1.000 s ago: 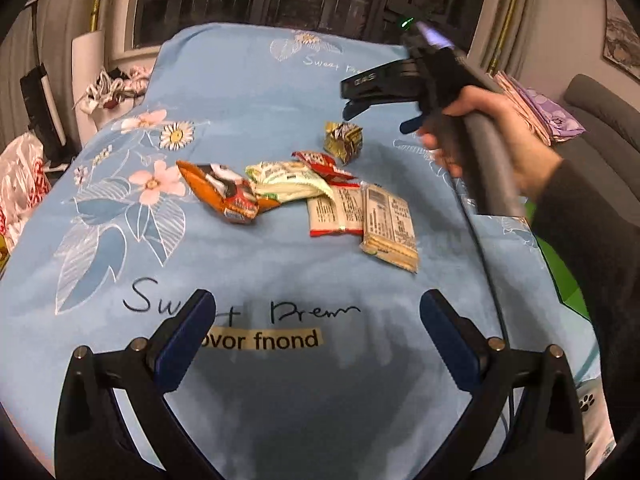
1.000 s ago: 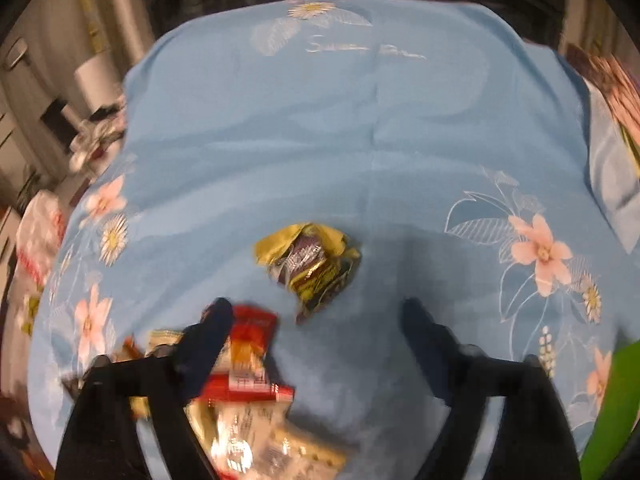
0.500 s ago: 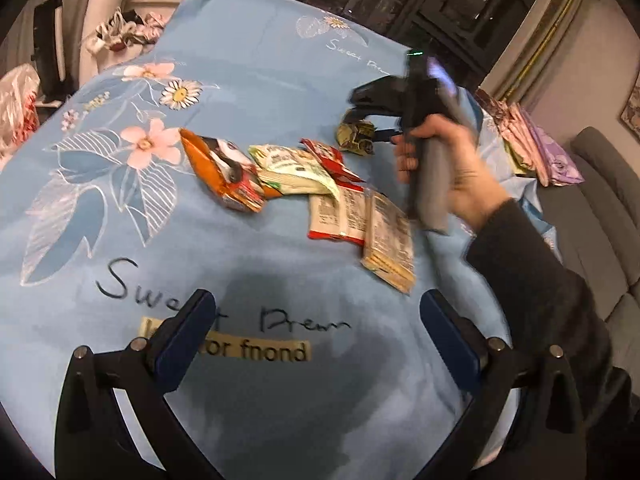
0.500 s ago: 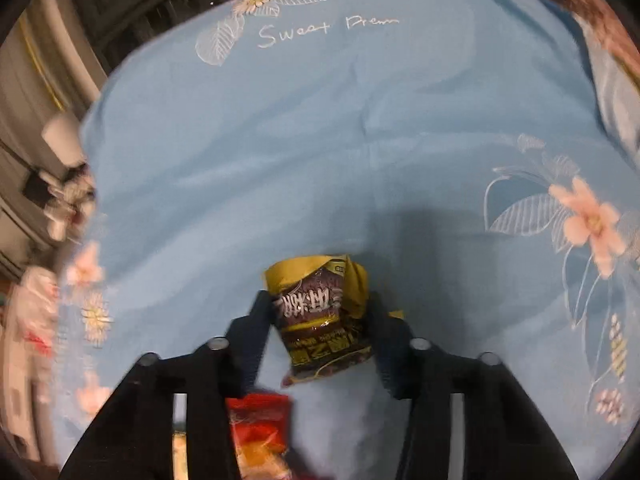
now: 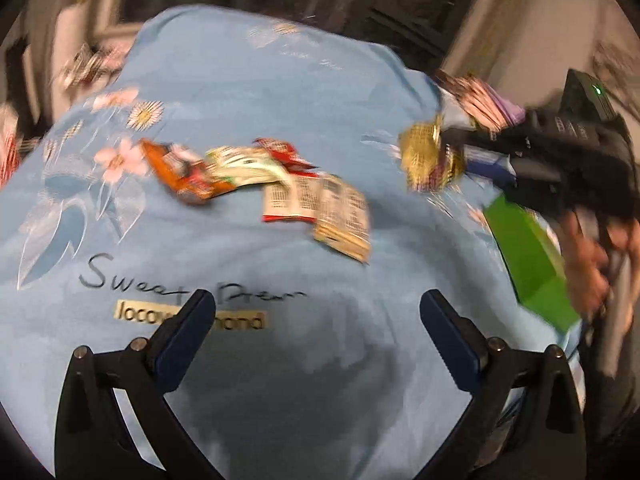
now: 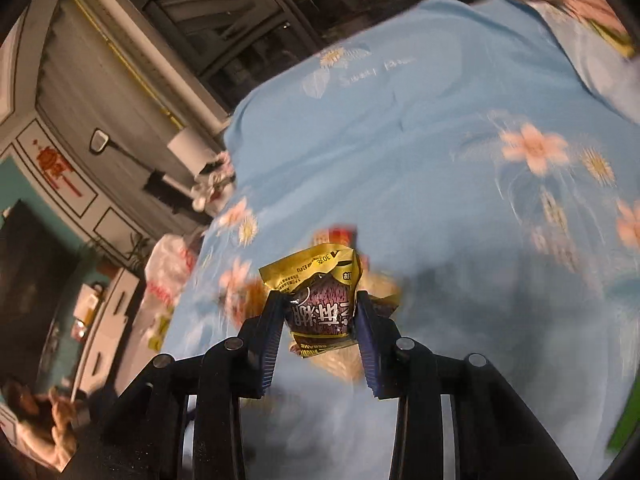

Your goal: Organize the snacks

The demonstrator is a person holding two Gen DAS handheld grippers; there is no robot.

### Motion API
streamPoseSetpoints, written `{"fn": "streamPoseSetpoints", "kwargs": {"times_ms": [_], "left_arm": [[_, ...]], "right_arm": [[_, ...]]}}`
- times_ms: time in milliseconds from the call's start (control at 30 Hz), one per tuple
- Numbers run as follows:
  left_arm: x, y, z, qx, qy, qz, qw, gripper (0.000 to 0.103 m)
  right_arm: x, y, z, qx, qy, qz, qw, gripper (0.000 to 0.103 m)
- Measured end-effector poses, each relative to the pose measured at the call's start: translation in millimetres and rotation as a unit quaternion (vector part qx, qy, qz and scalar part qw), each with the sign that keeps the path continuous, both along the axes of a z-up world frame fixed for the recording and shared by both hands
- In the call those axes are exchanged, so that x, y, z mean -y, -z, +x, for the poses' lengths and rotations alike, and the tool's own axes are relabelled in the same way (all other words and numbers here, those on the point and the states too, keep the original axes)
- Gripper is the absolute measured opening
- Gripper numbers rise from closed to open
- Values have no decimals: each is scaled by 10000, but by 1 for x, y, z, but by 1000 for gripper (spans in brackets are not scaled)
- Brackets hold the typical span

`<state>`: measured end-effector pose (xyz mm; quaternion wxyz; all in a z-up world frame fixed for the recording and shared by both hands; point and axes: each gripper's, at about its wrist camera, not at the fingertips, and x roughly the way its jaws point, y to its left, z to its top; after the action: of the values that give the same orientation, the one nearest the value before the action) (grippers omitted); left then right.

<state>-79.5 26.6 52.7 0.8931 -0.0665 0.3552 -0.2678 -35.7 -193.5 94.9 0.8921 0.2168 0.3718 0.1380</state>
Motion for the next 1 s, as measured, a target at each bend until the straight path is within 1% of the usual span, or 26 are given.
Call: {"fn": "streamPoseSetpoints", "kwargs": {"times_ms": [100,167,200,233,267,300,333,367,400,433,467,500,567,700,767,833,900,933,1000], "left_arm": [[16,2,-14,227,262,175,9992,102],[24,4,-21,311,407,229,9984,102],[29,5,-23,352,484,276,9978,102],[33,6,-26,394,551,326,9972,102],[35,7,-27,430,577,345,9968,102],[38,7,-27,481,594,342,9965,102],[39,7,-27,523,621,318,9962,102],[42,6,-27,572,693,262,9956,102],[46,5,-29,623,823,198,9945,102],[50,3,-28,667,983,143,9928,102],[54,3,-26,698,1085,119,9916,102],[60,2,-24,743,1173,104,9903,102],[69,3,-20,793,1240,115,9890,102],[87,13,-6,702,1360,267,9879,102],[93,18,1,673,1359,387,9877,101],[96,21,5,599,1401,435,9874,101],[99,23,7,490,1491,383,9869,96],[100,24,7,476,1533,391,9863,91],[105,29,9,481,1528,603,9852,84]], "right_arm": [[12,39,-30,-376,14,589,9976,37],[20,65,-38,-663,145,829,9942,37],[23,75,-41,-840,204,867,9925,39],[26,85,-41,-1013,227,1015,9894,43],[33,91,-40,-1154,246,1303,9844,46],[38,94,-40,-1318,324,1509,9792,50],[44,93,-42,-1390,433,1594,9764,55],[47,89,-46,-1340,518,1616,9763,60],[52,80,-50,-1172,648,1597,9780,71],[53,73,-56,-1042,752,1559,9794,78],[56,65,-61,-865,891,1480,9812,79],[56,59,-67,-744,950,1399,9828,80],[55,49,-72,-569,880,1223,9869,80],[47,48,-74,-582,789,792,9920,80],[46,53,-71,-607,608,660,9941,80],[42,65,-59,-771,506,733,9930,80],[43,76,-52,-902,430,884,9911,80],[43,81,-48,-965,414,957,9899,80],[43,88,-44,-1054,375,1040,9883,79]]}}
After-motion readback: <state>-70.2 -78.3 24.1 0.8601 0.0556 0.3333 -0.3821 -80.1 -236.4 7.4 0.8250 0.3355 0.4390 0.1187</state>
